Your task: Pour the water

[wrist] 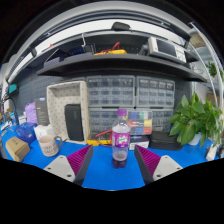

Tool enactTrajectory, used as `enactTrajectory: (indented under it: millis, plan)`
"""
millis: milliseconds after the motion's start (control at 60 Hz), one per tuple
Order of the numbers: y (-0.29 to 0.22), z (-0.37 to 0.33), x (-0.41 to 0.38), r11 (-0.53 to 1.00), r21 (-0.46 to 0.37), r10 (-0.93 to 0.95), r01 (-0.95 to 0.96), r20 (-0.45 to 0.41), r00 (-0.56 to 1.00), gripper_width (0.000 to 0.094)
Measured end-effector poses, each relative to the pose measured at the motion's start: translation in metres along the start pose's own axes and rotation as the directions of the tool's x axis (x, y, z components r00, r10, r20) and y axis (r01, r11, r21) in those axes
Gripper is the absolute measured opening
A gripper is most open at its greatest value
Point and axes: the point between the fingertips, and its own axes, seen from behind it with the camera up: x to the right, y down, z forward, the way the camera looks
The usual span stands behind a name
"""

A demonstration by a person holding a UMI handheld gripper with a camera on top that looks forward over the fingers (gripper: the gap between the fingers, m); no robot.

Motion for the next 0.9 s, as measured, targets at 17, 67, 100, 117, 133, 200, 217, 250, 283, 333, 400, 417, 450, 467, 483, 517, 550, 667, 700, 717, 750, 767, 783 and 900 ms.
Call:
enactTrajectory:
  millis: [17,67,100,117,133,200,217,250,283,333,400,417,450,467,483,517,550,667,700,717,750,767,783,900]
  plan:
    - [0.003,0.010,0.006,1.000,-0.003,0.002,-0.002,-0.002,1.000,0.0855]
    - [0.004,0.035,0.019,1.000,0.007,0.010,-0.010,0.003,1.000,0.0855]
    - [0.006,0.051,0.026,1.000,0.010,0.004,-0.004,0.004,1.000,0.0854]
    - [0.009,0.060,0.033,1.000,0.012,0.003,-0.003,0.006,1.000,0.0853]
    - [0.010,0.068,0.036,1.000,0.012,0.000,0.000,0.006,1.000,0.0854]
    - [0.040,0.092,0.072,1.000,0.012,-0.009,0.009,0.017,1.000,0.0852]
    - [0.047,0.092,0.074,1.000,0.014,-0.007,0.007,0.014,1.000,0.0854]
    - [0.049,0.101,0.074,1.000,0.017,-0.011,0.010,0.018,1.000,0.0857]
    - [0.048,0.110,0.075,1.000,0.022,-0.019,0.018,0.027,0.999,0.0860]
    - [0.047,0.123,0.077,0.999,0.032,-0.032,0.031,0.024,0.999,0.0857]
    - [0.045,0.138,0.077,0.998,0.043,-0.036,0.035,0.026,0.999,0.0791]
    - [0.046,0.141,0.076,0.998,0.044,-0.036,0.035,0.024,0.999,0.0790]
    - [0.047,0.147,0.076,0.998,0.042,-0.040,0.039,0.021,0.999,0.0719]
    - [0.047,0.149,0.077,0.998,0.044,-0.042,0.041,0.019,0.999,0.0685]
    - [0.046,0.152,0.077,0.998,0.047,-0.044,0.043,0.018,0.999,0.0618]
    - [0.047,0.156,0.074,0.998,0.050,-0.042,0.040,0.033,0.999,0.0575]
    - [0.044,0.157,0.072,0.998,0.058,-0.031,0.029,0.042,0.999,0.0524]
    - [0.045,0.158,0.068,0.996,0.056,-0.067,0.065,0.040,0.997,0.0374]
    - [0.045,0.158,0.066,0.996,0.052,-0.078,0.076,0.035,0.996,0.0349]
    - [0.045,0.159,0.065,0.995,0.050,-0.088,0.086,0.034,0.996,0.0349]
    - [0.045,0.159,0.062,0.993,0.046,-0.110,0.108,0.027,0.994,0.0321]
    - [0.045,0.159,0.061,0.992,0.043,-0.118,0.116,0.026,0.993,0.0321]
    - [0.045,0.159,0.060,0.991,0.041,-0.129,0.128,0.024,0.991,0.0320]
    - [0.039,0.162,0.045,0.964,0.031,-0.266,0.265,0.011,0.964,0.0320]
